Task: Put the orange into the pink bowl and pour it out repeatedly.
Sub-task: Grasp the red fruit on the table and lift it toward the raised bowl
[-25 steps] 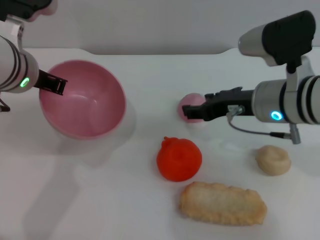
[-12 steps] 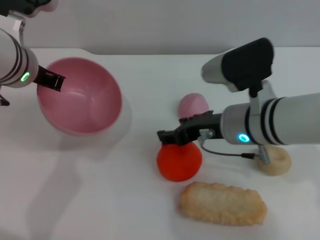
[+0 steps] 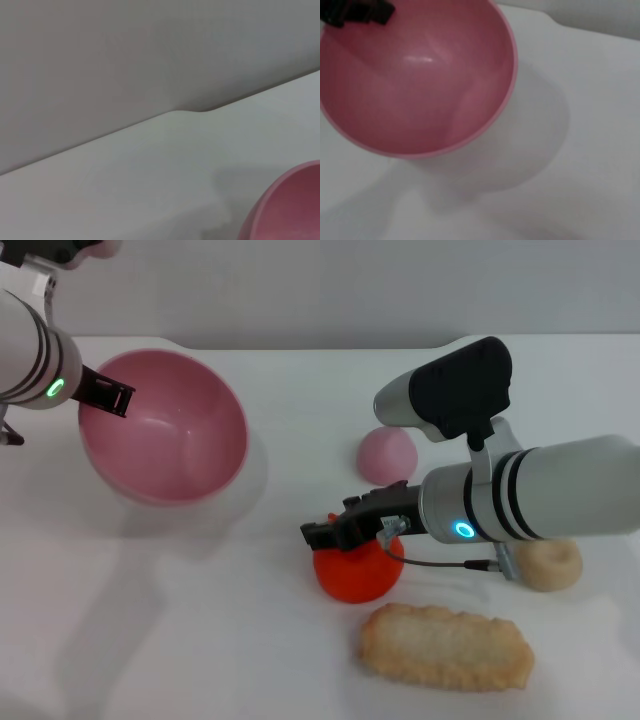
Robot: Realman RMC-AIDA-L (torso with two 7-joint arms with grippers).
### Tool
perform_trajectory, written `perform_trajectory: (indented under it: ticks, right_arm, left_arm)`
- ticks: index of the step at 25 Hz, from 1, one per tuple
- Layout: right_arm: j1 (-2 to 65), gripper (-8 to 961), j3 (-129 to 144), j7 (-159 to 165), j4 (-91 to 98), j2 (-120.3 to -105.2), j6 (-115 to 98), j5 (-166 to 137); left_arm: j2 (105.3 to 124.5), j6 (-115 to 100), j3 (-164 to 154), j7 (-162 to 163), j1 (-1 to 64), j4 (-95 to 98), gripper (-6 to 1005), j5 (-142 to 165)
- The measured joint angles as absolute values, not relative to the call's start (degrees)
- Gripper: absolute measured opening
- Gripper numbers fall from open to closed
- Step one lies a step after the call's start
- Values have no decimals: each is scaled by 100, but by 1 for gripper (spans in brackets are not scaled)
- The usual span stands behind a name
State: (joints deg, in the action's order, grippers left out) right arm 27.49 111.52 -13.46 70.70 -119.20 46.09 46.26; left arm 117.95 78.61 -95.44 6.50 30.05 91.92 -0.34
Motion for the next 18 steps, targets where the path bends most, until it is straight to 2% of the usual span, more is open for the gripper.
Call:
perform_trajectory:
  ticks: [18]
  right_arm:
    - [3378, 687, 11291, -1162, 5910, -11930, 4335, 4768]
  left_arm:
    - [11804, 7854, -9568, 650, 3192, 8988, 43, -35]
